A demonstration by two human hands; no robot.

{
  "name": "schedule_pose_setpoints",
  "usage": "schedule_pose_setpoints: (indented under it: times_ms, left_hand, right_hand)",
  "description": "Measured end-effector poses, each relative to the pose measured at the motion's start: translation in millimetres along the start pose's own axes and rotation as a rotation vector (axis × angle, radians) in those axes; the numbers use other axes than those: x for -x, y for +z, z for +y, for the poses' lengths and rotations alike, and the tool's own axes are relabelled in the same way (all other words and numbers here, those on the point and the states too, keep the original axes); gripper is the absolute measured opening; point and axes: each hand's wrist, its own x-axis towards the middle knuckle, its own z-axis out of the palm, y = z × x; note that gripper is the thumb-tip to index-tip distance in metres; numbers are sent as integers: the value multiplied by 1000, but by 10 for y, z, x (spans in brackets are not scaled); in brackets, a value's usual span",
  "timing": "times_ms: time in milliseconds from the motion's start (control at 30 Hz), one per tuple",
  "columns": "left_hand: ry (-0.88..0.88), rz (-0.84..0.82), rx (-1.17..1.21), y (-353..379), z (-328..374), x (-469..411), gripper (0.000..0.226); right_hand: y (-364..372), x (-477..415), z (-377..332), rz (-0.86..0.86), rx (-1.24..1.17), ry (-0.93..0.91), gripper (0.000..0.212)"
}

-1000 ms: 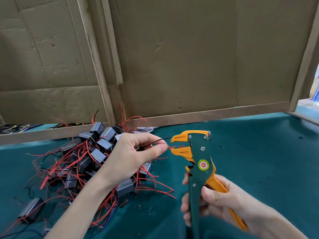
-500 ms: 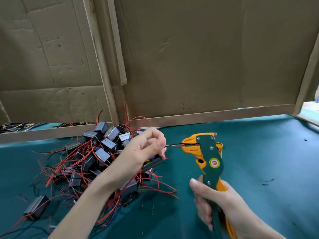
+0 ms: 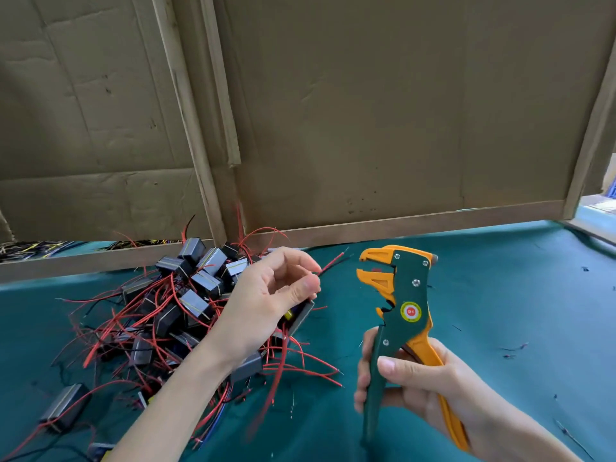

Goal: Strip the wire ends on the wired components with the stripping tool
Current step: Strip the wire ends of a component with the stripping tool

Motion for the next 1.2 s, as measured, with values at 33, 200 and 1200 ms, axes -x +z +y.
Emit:
schedule_pose_setpoints:
  times_ms: [33,200,1200]
  left_hand:
    - [-6,6,4,3,-1,-2,20]
    - [-35,19,52,52,20,9,17]
    - [-37,2,5,52,128,28,12]
  right_hand:
    - [2,0,-2,-5,5,7,20]
    - [3,-6,7,-26,59,7,36]
    - [-60,53,-32,-101,200,23,46]
